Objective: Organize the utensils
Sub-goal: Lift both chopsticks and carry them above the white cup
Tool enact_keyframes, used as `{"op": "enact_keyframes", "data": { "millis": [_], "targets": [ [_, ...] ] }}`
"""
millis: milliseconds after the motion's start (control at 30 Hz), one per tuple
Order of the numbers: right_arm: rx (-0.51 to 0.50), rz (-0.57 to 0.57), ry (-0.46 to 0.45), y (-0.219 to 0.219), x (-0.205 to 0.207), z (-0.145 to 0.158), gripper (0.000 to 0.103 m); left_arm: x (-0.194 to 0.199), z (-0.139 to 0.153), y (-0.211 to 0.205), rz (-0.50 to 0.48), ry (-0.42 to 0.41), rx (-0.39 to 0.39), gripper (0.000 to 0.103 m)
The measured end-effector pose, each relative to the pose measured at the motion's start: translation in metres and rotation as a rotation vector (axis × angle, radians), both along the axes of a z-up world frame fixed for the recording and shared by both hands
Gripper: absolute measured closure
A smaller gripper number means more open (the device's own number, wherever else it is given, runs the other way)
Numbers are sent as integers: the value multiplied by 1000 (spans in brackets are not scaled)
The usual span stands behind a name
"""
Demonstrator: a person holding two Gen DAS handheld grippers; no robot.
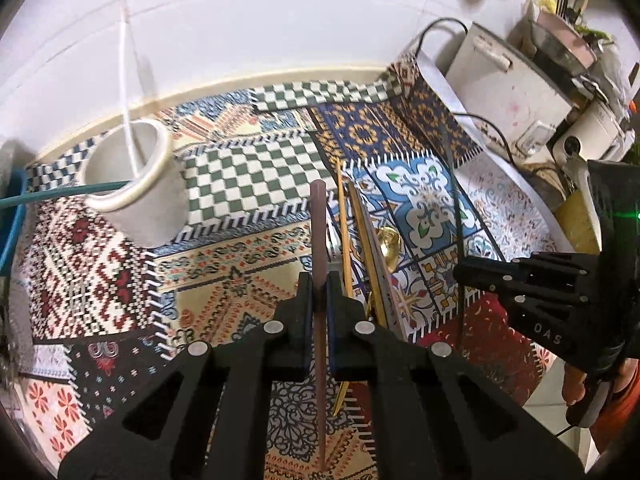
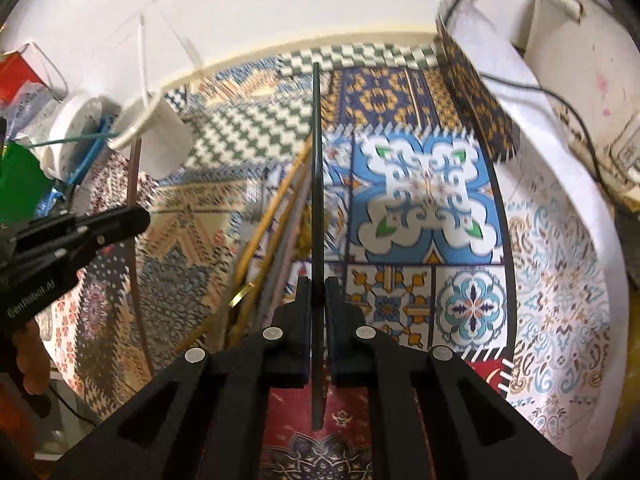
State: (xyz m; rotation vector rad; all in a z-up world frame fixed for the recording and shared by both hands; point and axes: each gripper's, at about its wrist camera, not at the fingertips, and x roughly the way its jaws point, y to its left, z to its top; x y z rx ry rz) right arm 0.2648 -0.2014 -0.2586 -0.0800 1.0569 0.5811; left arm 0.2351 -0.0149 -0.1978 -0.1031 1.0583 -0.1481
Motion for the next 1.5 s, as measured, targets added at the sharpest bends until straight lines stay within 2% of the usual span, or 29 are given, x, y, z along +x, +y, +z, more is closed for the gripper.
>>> {"op": "enact_keyframes", "data": {
  "millis": [233, 500, 1033, 1233, 1500],
  "targets": [
    [50, 46, -94, 18, -10, 34, 97, -19, 31, 16, 63, -87, 16, 98],
    [100, 104, -185, 41, -12, 70, 97, -30, 66, 44, 142, -177, -2, 98],
    [198, 219, -330, 91, 11, 134, 97, -10, 152, 106, 323, -422, 29, 98],
    [233, 261, -343, 119, 27, 144, 97, 8, 165, 124, 388, -466, 47, 98],
    [261, 313, -346, 155, 39, 150, 97, 33, 160, 137, 435, -470, 73, 98]
  ]
}}
